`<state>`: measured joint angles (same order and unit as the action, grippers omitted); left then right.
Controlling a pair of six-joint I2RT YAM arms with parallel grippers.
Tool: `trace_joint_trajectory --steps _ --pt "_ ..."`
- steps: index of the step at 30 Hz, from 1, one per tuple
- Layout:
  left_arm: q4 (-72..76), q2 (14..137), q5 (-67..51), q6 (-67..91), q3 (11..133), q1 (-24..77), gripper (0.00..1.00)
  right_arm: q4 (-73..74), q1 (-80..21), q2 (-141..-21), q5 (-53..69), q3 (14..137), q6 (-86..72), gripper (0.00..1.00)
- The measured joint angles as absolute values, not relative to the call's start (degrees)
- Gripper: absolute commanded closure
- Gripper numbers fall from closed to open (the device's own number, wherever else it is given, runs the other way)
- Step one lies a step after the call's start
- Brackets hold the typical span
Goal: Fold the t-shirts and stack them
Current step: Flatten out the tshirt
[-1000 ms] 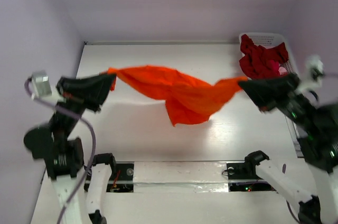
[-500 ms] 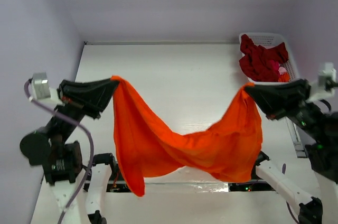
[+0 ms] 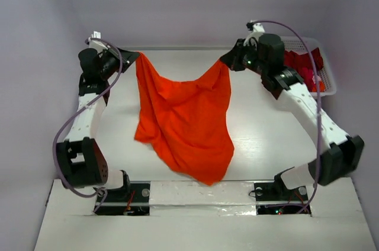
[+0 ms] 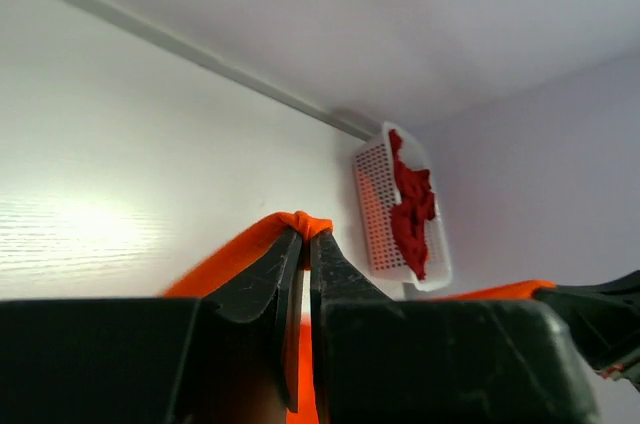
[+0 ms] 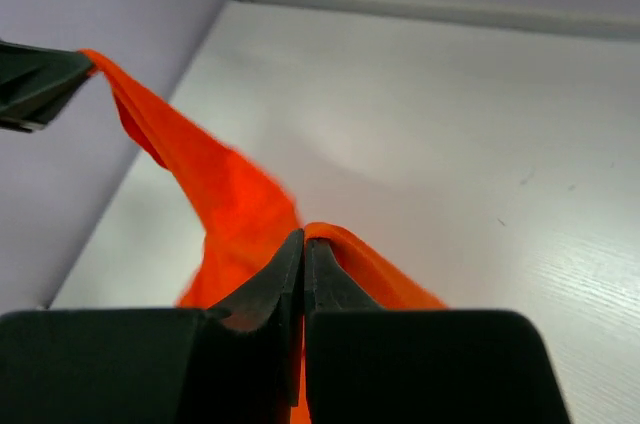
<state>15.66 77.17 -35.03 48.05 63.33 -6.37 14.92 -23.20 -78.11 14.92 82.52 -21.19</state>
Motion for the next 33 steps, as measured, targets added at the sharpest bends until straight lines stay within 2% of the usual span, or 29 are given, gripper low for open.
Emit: trace_joint_trajectory --steps 9,21,24,27,33 --pt "26.35 86.61 -33.82 49.84 62.63 -6.37 1.0 14.98 -20.69 -94.98 13.5 87.5 -22.09 1.0" --pt "28.36 90.98 -36.86 53.28 64.93 -6.15 1.0 17.76 -16.67 -99.59 14.24 100.38 -24.58 1.0" --pt "28.95 87.92 -39.51 55.18 65.28 -6.04 1.0 18.72 -16.73 -96.95 17.61 99.94 -25.3 1.0" --pt "29.76 81.34 -42.57 57.06 65.25 -5.69 1.0 19.33 -17.23 -89.25 21.26 95.64 -25.76 1.0" --pt "30.17 56.23 -47.24 57.74 64.93 -5.43 1.0 17.52 -21.34 -60.82 26.17 86.19 -25.69 1.0"
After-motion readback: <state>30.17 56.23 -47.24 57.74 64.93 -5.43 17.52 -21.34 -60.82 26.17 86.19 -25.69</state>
